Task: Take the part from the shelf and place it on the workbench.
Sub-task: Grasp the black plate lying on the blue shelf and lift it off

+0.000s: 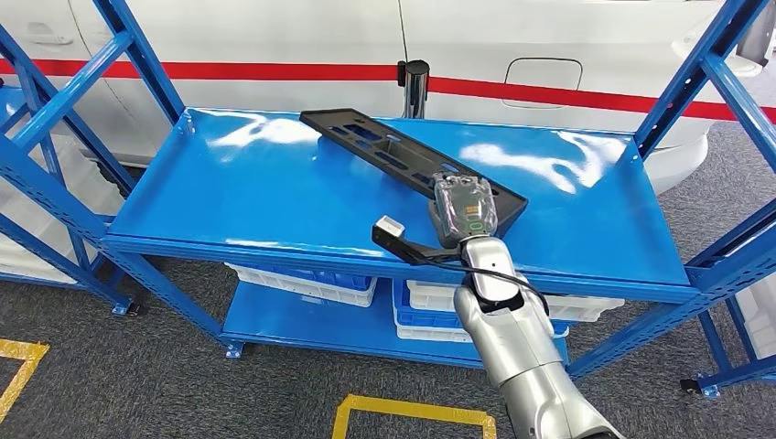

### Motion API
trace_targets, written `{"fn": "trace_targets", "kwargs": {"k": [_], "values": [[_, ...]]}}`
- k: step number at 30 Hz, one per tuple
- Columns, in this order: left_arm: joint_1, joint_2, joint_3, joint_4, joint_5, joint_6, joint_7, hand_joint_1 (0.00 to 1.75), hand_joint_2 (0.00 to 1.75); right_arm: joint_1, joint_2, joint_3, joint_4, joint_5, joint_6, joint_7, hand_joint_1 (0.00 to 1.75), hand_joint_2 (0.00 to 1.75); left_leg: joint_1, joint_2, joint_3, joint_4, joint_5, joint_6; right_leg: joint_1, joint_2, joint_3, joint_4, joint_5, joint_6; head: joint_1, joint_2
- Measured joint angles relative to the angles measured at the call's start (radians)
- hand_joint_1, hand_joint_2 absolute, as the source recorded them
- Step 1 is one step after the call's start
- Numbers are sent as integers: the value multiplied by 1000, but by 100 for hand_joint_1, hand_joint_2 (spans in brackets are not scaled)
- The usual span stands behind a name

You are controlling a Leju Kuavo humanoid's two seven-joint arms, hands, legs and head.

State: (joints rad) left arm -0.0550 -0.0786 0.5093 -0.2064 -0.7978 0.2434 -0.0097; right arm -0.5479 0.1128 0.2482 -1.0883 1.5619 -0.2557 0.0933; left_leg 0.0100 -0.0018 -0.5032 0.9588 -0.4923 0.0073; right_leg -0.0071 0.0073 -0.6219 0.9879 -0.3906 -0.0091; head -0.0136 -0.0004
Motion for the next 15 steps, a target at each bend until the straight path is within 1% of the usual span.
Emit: {"fn": "trace_targets", "kwargs": {"k": [6,15], "values": [[0,0,2,0,-18,1,3,0,0,28,-7,0,4,-9,-23,-5,175,175,0,0,0,0,0,0,0,0,0,0,0,0,0,0],[0,0,4,0,-25,1,4,0,0,43,-12,0,4,-11,-30,-5,175,175,0,0,0,0,0,0,0,0,0,0,0,0,0,0]]}}
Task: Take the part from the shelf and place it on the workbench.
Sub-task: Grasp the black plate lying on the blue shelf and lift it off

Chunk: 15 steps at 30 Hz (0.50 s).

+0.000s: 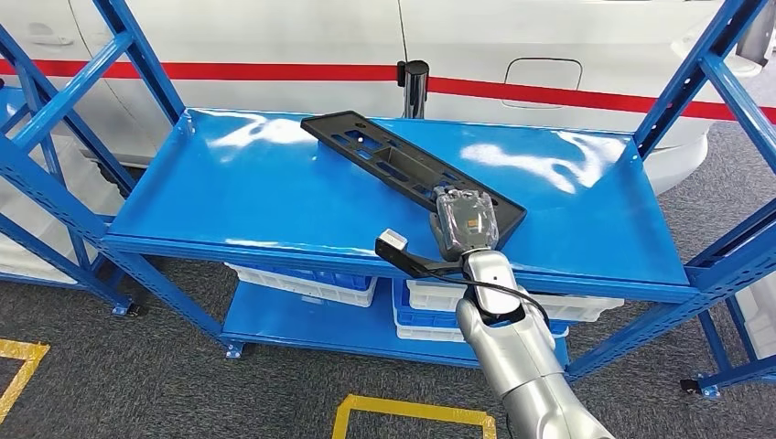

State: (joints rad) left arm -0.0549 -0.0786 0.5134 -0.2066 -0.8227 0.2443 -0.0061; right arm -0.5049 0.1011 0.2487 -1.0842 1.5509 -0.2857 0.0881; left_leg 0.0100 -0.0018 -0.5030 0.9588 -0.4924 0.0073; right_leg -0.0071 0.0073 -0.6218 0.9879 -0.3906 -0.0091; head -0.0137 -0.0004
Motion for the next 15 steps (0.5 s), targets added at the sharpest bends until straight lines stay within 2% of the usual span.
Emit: {"fn": "trace_targets", "kwargs": {"k": [9,10,11,13,14,15], "values": [[0,0,16,-1,-44,0,-10,0,0,22,-11,0,65,13,-78,12,175,175,0,0,1,0,0,0,0,0,1,0,0,0,0,0],[0,0,18,-1,-48,0,-10,0,0,22,-11,0,77,15,-84,16,168,175,0,0,1,0,0,0,0,0,2,0,0,0,0,0],[0,0,20,-1,-52,0,-11,0,0,21,-11,0,89,16,-87,19,132,175,0,0,2,0,-1,1,0,0,2,0,0,0,0,0],[0,0,22,-2,-58,0,-11,0,0,19,-11,-1,109,17,-90,24,45,175,0,0,2,0,-1,1,0,0,3,0,0,0,0,0],[0,0,23,-2,-61,0,-11,0,0,18,-12,-1,117,17,-90,25,7,175,0,0,3,0,-1,1,0,0,3,0,0,0,0,0],[0,0,25,-2,-62,0,-11,0,0,18,-12,-2,126,17,-90,27,0,175,0,0,3,0,-1,1,0,0,4,0,0,0,0,0]]}}
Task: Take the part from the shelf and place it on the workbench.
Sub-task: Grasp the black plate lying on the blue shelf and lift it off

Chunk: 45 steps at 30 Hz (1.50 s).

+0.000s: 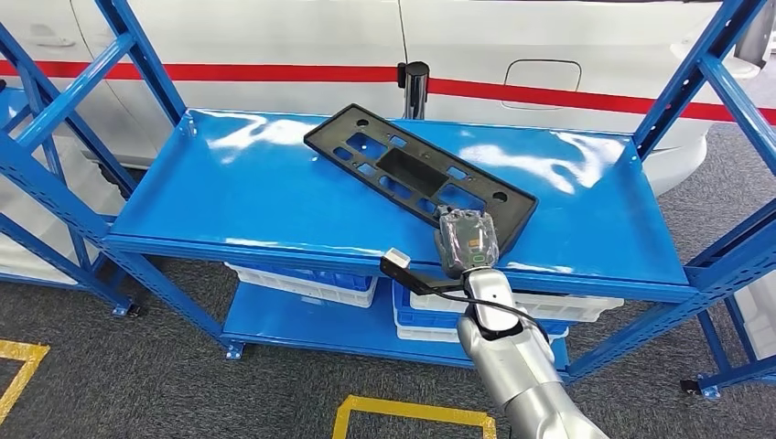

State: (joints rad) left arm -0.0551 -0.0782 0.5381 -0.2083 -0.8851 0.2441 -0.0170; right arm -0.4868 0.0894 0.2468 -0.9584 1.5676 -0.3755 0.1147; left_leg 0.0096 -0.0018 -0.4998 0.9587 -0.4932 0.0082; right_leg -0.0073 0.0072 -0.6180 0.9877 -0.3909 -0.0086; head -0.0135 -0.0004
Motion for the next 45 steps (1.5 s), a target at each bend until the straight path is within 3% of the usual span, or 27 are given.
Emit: {"fn": "trace_targets", "kwargs": {"k": [9,27,36,45], "values": [[-1,0,25,0,-22,10,5,0,0,-46,-2,19,67,1,-27,65,0,175,0,0,3,0,0,0,0,0,3,0,0,0,0,0],[-1,0,72,-4,-56,21,3,0,0,-88,-14,67,93,1,-19,113,0,175,0,0,6,0,-1,0,0,0,6,0,0,0,0,0],[-4,-8,159,-12,51,2,-145,0,0,-91,-19,72,95,1,-44,91,0,175,0,0,6,0,-1,0,0,0,6,0,0,0,0,0],[-9,-10,215,-14,39,-37,-185,0,0,-51,-19,22,19,1,-71,40,0,175,0,0,6,0,-1,1,0,0,6,0,0,0,0,0]]}}
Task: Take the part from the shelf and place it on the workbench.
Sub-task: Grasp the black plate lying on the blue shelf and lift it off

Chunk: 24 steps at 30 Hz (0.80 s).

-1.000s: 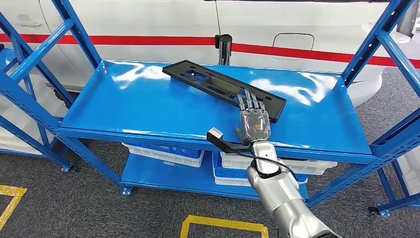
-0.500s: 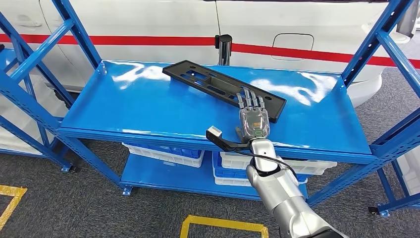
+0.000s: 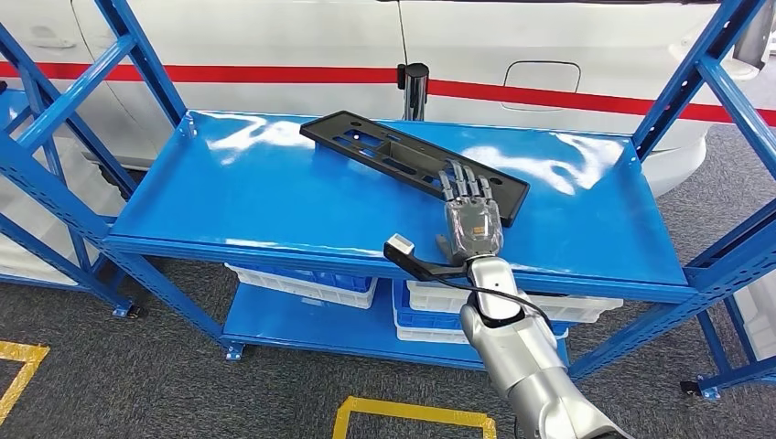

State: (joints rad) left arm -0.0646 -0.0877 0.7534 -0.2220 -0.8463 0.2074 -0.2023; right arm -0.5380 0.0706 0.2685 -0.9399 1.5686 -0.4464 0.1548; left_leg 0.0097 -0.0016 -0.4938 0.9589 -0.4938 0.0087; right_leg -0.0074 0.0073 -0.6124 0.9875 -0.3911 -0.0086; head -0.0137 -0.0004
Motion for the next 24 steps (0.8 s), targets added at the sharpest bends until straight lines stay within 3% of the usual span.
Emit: {"fn": "trace_targets", "kwargs": {"k": [21,24], "values": [[-16,-6,3,0,-68,-30,28,0,0,69,-16,-122,-204,-3,-19,-30,0,175,0,0,0,0,-1,0,0,0,0,0,-2,2,0,0],[-19,-6,3,0,-74,-32,29,0,0,72,-18,-127,-209,-4,-19,-30,0,175,-1,0,-3,8,-5,5,-7,0,0,-1,-1,5,-1,0]]}}
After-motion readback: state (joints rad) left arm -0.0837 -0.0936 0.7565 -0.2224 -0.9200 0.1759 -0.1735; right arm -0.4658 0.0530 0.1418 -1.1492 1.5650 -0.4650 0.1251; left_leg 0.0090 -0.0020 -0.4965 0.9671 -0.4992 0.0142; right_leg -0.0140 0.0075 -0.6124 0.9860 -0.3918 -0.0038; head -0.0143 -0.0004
